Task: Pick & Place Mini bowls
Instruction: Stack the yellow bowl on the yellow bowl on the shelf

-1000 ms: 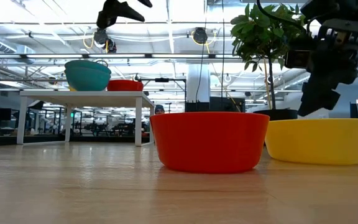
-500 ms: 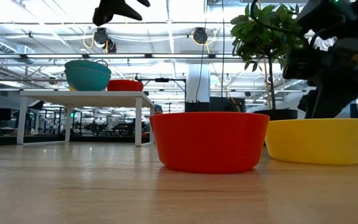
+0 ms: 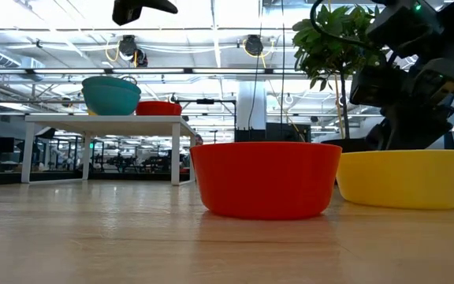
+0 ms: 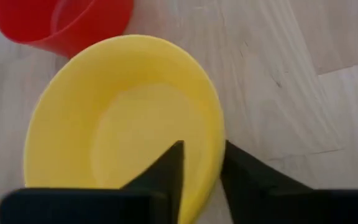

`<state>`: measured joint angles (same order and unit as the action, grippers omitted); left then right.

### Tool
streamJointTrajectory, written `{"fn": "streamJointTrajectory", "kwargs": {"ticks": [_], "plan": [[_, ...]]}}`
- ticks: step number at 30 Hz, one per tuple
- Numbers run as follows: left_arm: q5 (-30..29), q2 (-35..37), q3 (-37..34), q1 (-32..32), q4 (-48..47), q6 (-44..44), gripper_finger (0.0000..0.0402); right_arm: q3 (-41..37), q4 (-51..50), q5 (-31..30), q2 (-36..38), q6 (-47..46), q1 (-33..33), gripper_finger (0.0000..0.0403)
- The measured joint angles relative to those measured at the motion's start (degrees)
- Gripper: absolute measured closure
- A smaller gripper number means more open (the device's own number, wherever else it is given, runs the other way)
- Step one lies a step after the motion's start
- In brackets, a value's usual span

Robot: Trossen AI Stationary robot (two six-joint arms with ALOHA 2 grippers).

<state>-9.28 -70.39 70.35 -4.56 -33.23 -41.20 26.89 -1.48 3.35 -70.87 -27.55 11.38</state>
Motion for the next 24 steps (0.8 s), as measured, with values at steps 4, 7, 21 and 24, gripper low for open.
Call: {"fn": "streamJointTrajectory", "kwargs": {"ticks": [4,7,21,24], "plan": [[-0.26,0.0,0.0,-0.62,0.0,-1.26,0.0238,0.0,0.09,1.12,-0.03,-1.85,-0.18,0.0393],[-0.3,0.0,0.0,-0.95,0.0,-1.34,0.0238,0.02,0.0,1.33,-0.03,-3.63,-1.21,0.0395],[-0.37,0.0,-0.02,-1.33,0.96,-1.78,0.0238,17.51,2.48,-0.2,-14.81,9.41,-13.94,0.0401],[-0.03,-0.02,-0.01,-1.61,2.88,-2.61,0.0238,21.86,6.24,0.59,-20.36,10.35,-15.35,0.0402]]}}
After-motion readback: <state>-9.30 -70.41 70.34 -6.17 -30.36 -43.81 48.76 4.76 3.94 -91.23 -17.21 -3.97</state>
